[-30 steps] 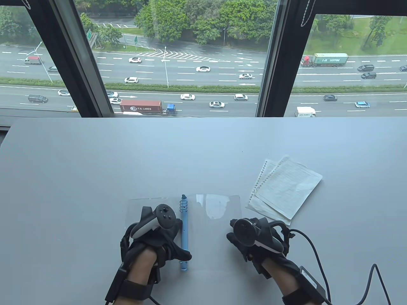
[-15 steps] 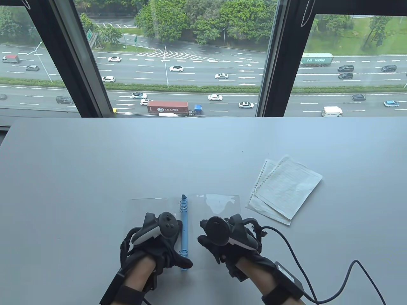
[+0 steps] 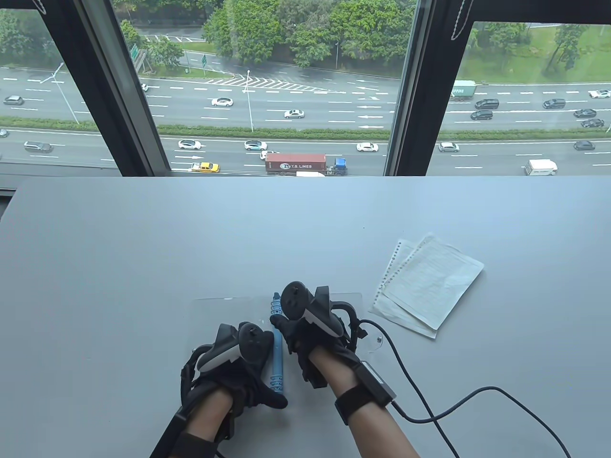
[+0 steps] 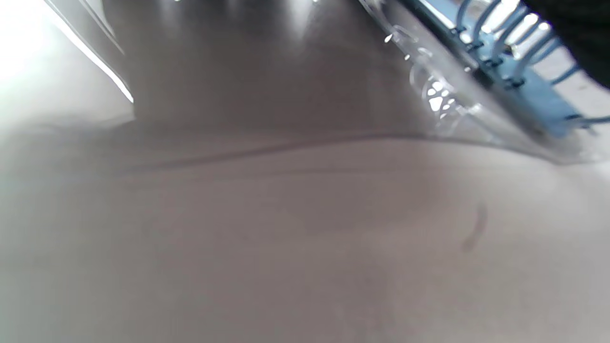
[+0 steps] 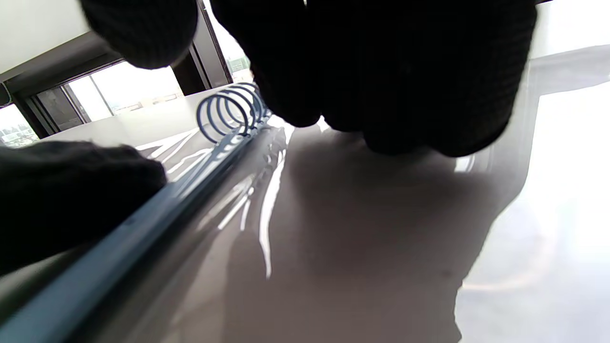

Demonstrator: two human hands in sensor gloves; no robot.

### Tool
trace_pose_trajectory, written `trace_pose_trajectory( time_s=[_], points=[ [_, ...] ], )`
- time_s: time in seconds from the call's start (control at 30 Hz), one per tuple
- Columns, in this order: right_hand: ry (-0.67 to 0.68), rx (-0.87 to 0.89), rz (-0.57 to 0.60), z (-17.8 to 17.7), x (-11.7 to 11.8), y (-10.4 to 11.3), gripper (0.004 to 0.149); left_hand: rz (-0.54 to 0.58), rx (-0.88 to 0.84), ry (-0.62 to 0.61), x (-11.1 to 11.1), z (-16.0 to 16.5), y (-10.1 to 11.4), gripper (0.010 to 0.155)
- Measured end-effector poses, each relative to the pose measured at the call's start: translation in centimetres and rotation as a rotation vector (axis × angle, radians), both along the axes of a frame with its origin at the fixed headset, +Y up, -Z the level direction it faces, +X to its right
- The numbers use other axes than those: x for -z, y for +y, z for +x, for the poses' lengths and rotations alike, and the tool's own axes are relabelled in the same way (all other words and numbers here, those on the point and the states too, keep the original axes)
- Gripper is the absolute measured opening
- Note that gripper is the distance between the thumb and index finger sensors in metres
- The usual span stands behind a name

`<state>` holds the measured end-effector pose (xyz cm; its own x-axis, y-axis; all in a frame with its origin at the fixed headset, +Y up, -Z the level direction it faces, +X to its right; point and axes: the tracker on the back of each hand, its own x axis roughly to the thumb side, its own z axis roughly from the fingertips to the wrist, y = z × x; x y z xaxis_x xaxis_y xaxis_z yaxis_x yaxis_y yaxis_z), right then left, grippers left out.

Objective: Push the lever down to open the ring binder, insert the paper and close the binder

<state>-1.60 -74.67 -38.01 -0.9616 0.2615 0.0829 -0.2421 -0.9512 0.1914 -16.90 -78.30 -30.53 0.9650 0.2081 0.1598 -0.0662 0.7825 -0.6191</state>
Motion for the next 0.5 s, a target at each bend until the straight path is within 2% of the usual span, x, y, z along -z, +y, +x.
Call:
trace_pose_trajectory(
  time_s=[0.23, 0.5],
  points=[
    [-0.128, -0.047, 0.044, -0.3, 2.1, -0.9, 0.058, -0.016, -0.007, 0.001, -0.2, 0.0, 0.1, 0.132],
    [-0.171, -0.088, 0.018, -0.9, 3.2, -1.1, 0.061, -0.015, 0.000, -0.003, -0.2, 0.0, 0.1, 0.131]
  ],
)
